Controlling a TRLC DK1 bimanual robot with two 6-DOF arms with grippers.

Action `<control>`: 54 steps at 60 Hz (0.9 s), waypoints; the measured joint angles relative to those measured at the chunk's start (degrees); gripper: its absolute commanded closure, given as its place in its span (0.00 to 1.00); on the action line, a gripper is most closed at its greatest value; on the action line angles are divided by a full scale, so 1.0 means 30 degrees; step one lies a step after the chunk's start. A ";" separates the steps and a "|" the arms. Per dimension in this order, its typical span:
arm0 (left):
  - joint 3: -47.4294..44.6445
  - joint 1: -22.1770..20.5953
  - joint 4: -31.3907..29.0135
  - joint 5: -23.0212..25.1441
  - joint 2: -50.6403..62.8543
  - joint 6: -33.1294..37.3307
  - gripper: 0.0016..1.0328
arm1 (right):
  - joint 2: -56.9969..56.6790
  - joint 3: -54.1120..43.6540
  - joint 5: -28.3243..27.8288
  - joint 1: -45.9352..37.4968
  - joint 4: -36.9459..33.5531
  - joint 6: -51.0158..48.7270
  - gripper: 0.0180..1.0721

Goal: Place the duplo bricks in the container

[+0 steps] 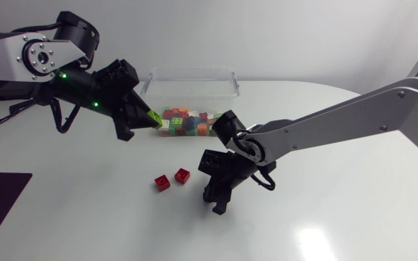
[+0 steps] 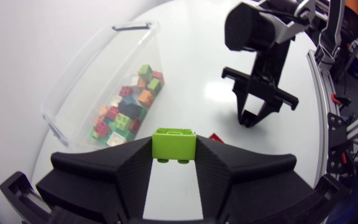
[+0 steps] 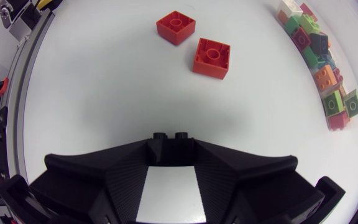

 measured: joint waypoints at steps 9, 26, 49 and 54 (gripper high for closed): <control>0.0882 -0.0102 0.2215 -0.0029 0.0095 -0.2412 0.88 | -0.0415 0.0000 -0.0044 -0.0262 -0.0146 0.0007 0.69; 0.2368 -0.0466 0.5909 -0.1814 0.1792 -0.5712 0.88 | -0.3541 -0.0219 -0.0204 -0.1071 -0.1042 0.0087 0.70; 0.5887 -0.0801 0.7796 -0.4962 0.6164 -0.8743 0.87 | -0.6091 0.1384 -0.0933 -0.2907 -0.2572 0.1144 0.70; 0.6987 -0.0736 0.7898 -0.5668 0.7045 -0.9369 0.83 | -0.6156 0.2062 -0.0962 -0.3096 -0.2579 0.1479 0.70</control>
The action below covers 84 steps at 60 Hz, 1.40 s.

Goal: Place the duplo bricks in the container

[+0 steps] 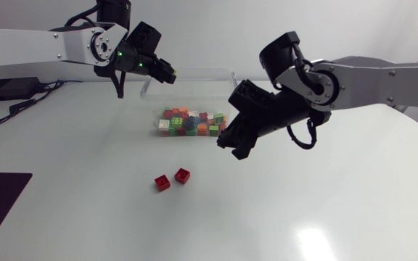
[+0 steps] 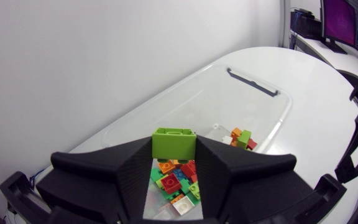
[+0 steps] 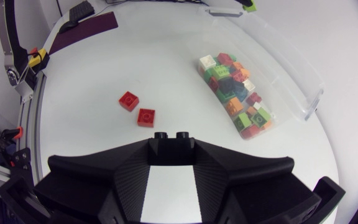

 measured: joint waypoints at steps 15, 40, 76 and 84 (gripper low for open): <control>0.0838 0.0022 0.0459 -0.1086 0.1209 -0.1217 0.09 | 0.0007 0.1020 -0.0007 -0.0335 0.0685 0.1530 0.70; -0.2820 0.0736 0.1603 -0.1239 -0.1843 -0.1209 0.04 | 0.1348 0.4204 0.0372 -0.0903 0.2965 0.4007 0.70; -1.1045 -0.0058 -0.1537 -0.0699 -0.9792 0.2812 0.04 | 0.6557 0.8400 0.1654 -0.1151 0.5115 0.5719 0.69; -1.1876 -0.0656 -0.3322 -0.0699 -0.9807 0.3942 0.05 | 0.7672 0.9471 0.2004 -0.1173 0.5122 0.5785 0.69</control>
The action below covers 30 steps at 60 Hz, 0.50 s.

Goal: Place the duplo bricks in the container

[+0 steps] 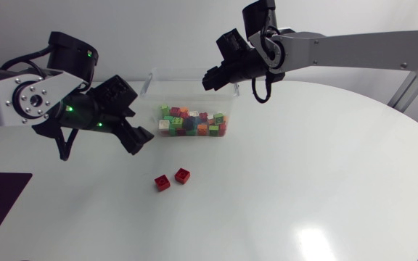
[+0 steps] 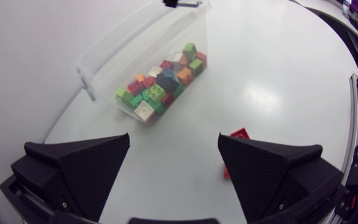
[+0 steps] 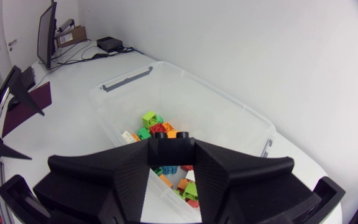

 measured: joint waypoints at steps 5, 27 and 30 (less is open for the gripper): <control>-0.0182 -0.0277 -0.0736 0.0051 0.0073 0.0466 0.05 | 0.0707 0.0663 0.0291 0.0000 0.0007 0.0000 0.67; -0.0401 -0.1719 -0.3308 -0.0022 0.2812 0.0976 0.07 | 0.2025 0.1931 0.1435 -0.0386 -0.0007 0.0007 0.04; -0.0401 -0.1807 -0.3723 -0.0095 0.3344 0.0969 0.07 | 0.1756 0.1545 0.1428 -0.0474 -0.0015 0.0000 0.04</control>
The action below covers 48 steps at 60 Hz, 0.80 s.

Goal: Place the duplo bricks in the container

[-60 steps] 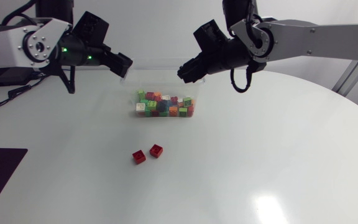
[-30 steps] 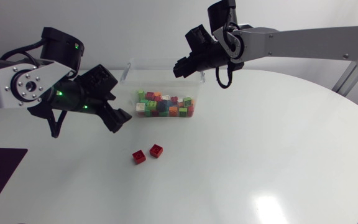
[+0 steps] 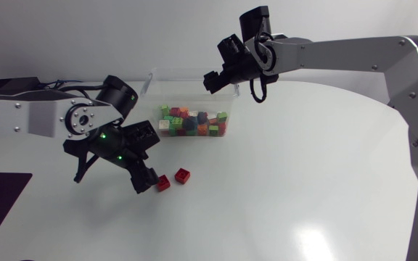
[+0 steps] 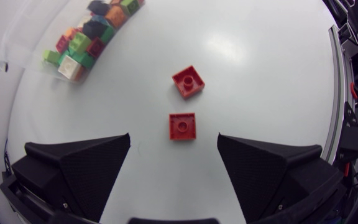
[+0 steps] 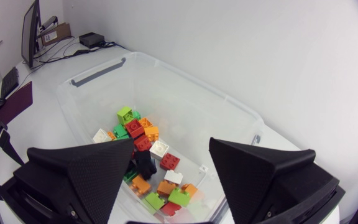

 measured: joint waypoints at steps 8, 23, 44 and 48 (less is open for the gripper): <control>0.0219 -0.0233 -0.0656 -0.0219 0.1377 0.0000 0.10 | -0.1472 -0.1727 -0.0168 -0.0007 0.0000 -0.0022 0.04; 0.1559 -0.0532 -0.1086 -0.0226 0.3577 -0.0022 0.16 | -0.5646 -0.5588 -0.0597 0.0117 0.0036 -0.0321 0.04; 0.2725 -0.0532 -0.1195 -0.0226 0.5581 -0.0022 0.37 | -0.9967 -1.1737 -0.0954 0.1617 0.0051 -0.1180 0.04; 0.2754 -0.0532 -0.1188 -0.0226 0.5880 -0.0022 0.47 | -1.0564 -1.2568 -0.1013 0.1931 0.0058 -0.1341 0.04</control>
